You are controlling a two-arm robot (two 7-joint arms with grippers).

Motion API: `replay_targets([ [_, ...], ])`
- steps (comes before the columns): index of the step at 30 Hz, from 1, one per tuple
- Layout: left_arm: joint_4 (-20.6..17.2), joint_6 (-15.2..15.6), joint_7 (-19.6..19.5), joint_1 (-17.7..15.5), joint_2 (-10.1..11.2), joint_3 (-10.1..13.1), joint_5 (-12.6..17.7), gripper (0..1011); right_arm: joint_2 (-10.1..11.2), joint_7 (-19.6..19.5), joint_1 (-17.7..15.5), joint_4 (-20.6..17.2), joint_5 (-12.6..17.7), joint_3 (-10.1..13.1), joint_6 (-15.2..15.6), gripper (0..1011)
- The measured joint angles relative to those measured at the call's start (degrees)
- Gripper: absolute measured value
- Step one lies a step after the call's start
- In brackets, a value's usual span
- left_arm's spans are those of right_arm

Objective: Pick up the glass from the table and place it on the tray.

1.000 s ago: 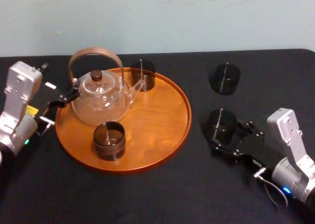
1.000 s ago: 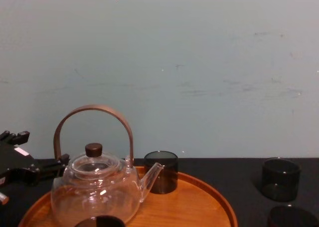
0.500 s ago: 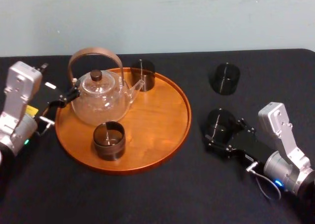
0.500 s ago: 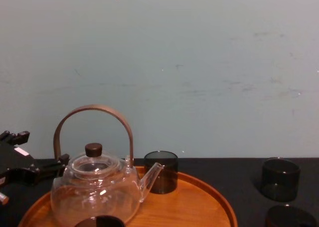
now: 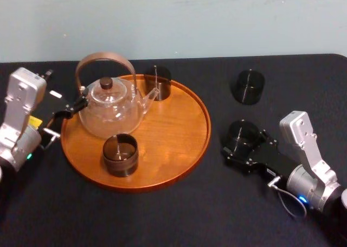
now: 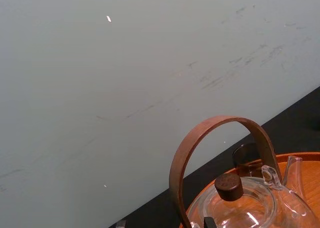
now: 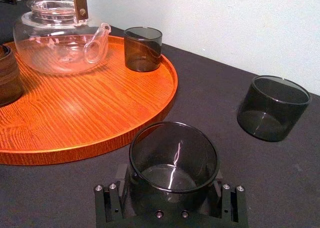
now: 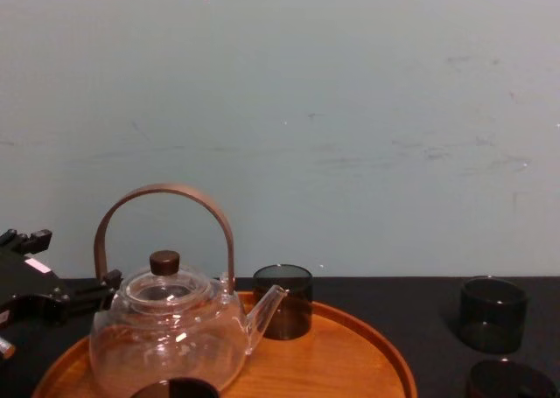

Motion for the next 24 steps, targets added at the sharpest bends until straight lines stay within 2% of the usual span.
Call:
replay_targets([
  [7, 0.0, 0.0, 0.0, 0.0, 0.0, 0.0, 0.0, 1010, 0.1, 0.0, -0.1, -0.2, 0.1, 0.0, -0.1, 1003],
  [12, 0.0, 0.0, 0.0, 0.0, 0.0, 0.0, 0.0, 1010, 0.1, 0.0, -0.1, -0.2, 0.1, -0.1, -0.1, 914],
  [24, 0.0, 0.0, 0.0, 0.0, 0.0, 0.0, 0.0, 1009, 0.1, 0.9, -0.2, -0.9, 0.3, 0.2, 0.4, 908],
])
